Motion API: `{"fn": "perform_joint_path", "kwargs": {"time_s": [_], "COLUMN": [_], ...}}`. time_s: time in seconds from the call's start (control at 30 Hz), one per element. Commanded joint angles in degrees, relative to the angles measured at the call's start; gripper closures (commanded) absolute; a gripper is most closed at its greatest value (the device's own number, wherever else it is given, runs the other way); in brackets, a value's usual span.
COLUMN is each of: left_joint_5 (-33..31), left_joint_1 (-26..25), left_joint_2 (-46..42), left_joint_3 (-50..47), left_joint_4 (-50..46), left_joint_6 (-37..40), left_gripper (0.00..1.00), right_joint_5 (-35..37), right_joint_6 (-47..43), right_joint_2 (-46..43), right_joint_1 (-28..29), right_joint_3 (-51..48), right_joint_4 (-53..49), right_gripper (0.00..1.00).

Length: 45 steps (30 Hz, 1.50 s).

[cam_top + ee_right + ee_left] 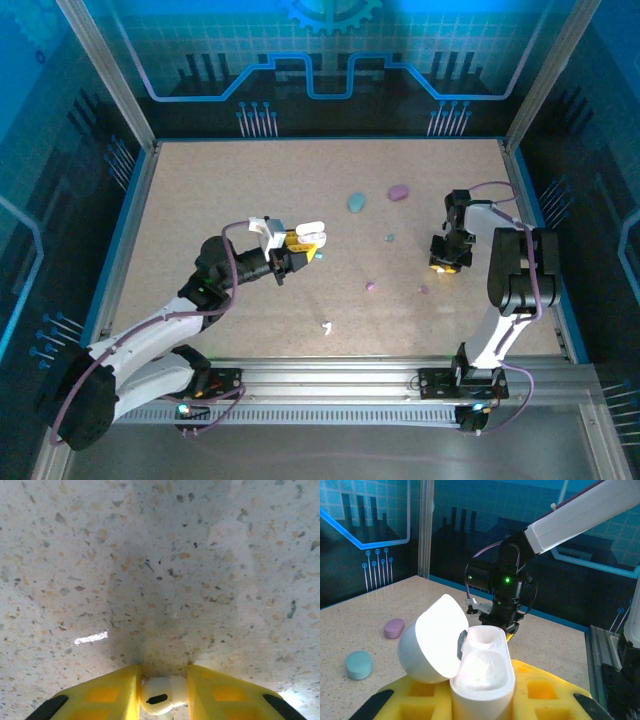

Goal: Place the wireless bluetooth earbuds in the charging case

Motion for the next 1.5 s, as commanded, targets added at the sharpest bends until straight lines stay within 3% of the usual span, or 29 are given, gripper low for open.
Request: {"fn": "perform_joint_path", "kwargs": {"time_s": [0.0, 0.17, 0.37, 0.6, 0.93, 1.13, 1.47], "left_joint_5": [0.2, -1.1, -6.8, -10.2, -12.2, -13.2, -13.4], "left_joint_1": [-0.5, -0.8, -4.0, -7.1, -7.5, -7.5, -7.5], "left_joint_2": [0.5, 2.5, 7.4, 14.2, 12.4, 10.0, 8.0], "left_joint_3": [0.9, 1.6, 3.2, 4.2, 3.5, 2.8, 2.1], "left_joint_4": [1.9, 1.9, 4.4, 12.3, 10.9, 8.3, 6.9], "left_joint_6": [-0.2, -0.4, -1.8, -5.1, -3.5, -0.9, 0.3], "left_gripper": [0.79, 0.79, 0.80, 0.80, 0.79, 0.78, 0.77], "right_joint_5": [-3.2, -5.7, -9.9, -7.7, -15.8, -19.1, -23.6], "right_joint_6": [0.4, 0.0, 2.7, 5.3, 2.6, 2.3, 1.4], "right_joint_2": [-2.8, -10.3, -22.3, -31.6, -25.7, -21.1, -9.3], "right_joint_1": [0.4, 2.5, 6.3, 10.3, 10.9, 14.2, 18.9], "right_joint_3": [-1.4, -1.5, -1.1, 0.2, 4.4, 2.8, 1.6], "right_joint_4": [-0.2, 1.1, 5.7, 9.3, -3.8, -9.1, -9.4], "right_gripper": [0.69, 0.68, 0.69, 0.69, 0.70, 0.71, 0.71]}}
